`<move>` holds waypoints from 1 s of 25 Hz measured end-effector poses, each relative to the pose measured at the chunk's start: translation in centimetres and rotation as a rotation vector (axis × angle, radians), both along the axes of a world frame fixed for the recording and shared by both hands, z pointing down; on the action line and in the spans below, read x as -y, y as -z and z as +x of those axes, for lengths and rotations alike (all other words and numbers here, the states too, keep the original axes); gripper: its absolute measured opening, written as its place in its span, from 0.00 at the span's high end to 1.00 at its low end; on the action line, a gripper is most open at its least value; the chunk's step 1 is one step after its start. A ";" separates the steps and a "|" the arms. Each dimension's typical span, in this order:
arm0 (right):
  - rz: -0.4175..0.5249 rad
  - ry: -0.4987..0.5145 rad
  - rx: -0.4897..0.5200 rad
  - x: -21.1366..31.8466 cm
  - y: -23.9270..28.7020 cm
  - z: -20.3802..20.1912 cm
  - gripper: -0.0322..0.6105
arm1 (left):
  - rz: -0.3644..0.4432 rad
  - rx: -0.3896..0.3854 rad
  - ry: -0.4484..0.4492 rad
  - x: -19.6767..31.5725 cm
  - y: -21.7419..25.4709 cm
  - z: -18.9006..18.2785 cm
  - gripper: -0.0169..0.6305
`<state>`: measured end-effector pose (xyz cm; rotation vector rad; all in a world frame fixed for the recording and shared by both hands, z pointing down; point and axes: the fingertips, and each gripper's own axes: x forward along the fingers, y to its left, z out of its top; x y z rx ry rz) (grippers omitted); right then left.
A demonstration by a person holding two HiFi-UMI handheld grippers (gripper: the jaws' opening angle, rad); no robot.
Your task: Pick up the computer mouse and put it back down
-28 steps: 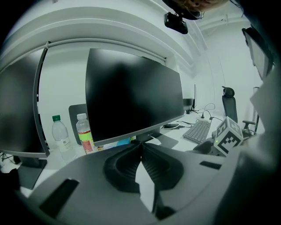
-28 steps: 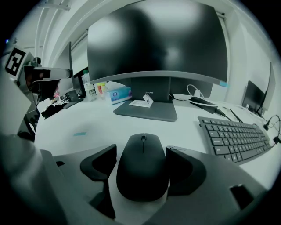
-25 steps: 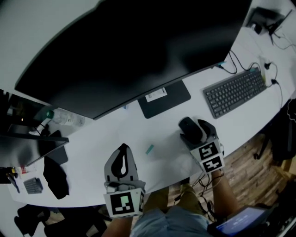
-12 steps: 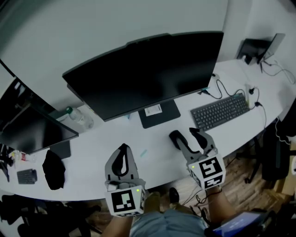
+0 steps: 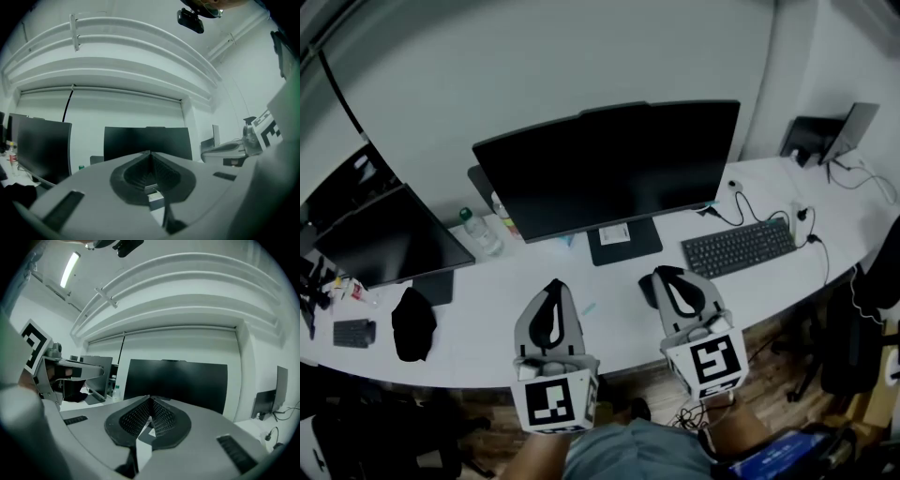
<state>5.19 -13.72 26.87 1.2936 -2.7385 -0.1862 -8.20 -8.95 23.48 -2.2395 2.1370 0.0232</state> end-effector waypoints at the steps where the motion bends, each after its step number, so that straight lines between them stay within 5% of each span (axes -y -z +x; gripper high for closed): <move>1: 0.002 0.005 -0.001 -0.2 0.0 0.0 0.93 | 0.006 0.002 0.002 -0.3 0.2 0.2 0.97; 25: 0.033 0.018 -0.009 -0.1 0.3 1.1 0.93 | 0.006 0.030 0.007 -0.5 0.2 1.7 0.97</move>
